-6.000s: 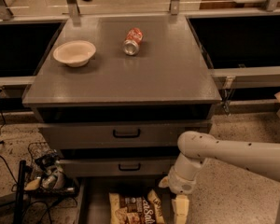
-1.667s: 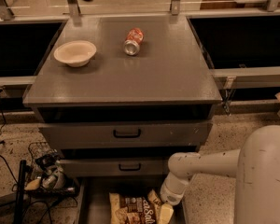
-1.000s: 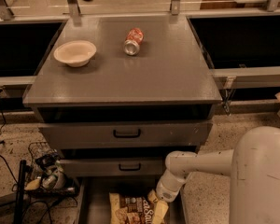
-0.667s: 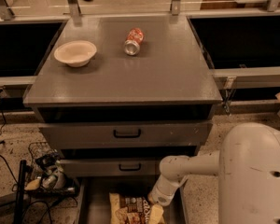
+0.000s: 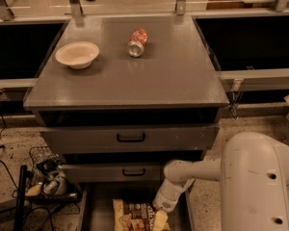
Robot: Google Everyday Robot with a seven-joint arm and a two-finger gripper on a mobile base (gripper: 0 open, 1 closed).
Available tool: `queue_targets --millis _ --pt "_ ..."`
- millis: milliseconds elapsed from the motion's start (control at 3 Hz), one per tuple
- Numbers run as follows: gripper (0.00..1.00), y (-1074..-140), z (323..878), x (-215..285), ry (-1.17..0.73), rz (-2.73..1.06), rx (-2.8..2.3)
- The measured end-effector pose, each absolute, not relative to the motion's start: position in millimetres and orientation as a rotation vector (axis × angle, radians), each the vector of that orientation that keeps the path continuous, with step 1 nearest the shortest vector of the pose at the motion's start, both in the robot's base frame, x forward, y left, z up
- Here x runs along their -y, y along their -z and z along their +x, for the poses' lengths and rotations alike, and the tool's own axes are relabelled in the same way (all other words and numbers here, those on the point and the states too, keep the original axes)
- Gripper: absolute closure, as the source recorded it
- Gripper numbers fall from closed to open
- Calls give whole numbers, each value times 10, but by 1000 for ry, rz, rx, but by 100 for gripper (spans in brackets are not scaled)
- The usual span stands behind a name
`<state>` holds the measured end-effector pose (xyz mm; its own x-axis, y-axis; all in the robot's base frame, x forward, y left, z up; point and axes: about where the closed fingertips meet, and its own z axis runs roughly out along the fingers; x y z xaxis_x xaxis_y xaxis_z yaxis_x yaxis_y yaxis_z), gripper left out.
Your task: Pick brown chip bag from bottom drawer and place on counter
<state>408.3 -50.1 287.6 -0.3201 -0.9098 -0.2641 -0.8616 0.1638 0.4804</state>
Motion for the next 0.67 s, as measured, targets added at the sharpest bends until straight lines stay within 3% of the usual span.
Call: queue_targets --millis 667 --pt "0 -2872 4058 487 801 1762 2368"
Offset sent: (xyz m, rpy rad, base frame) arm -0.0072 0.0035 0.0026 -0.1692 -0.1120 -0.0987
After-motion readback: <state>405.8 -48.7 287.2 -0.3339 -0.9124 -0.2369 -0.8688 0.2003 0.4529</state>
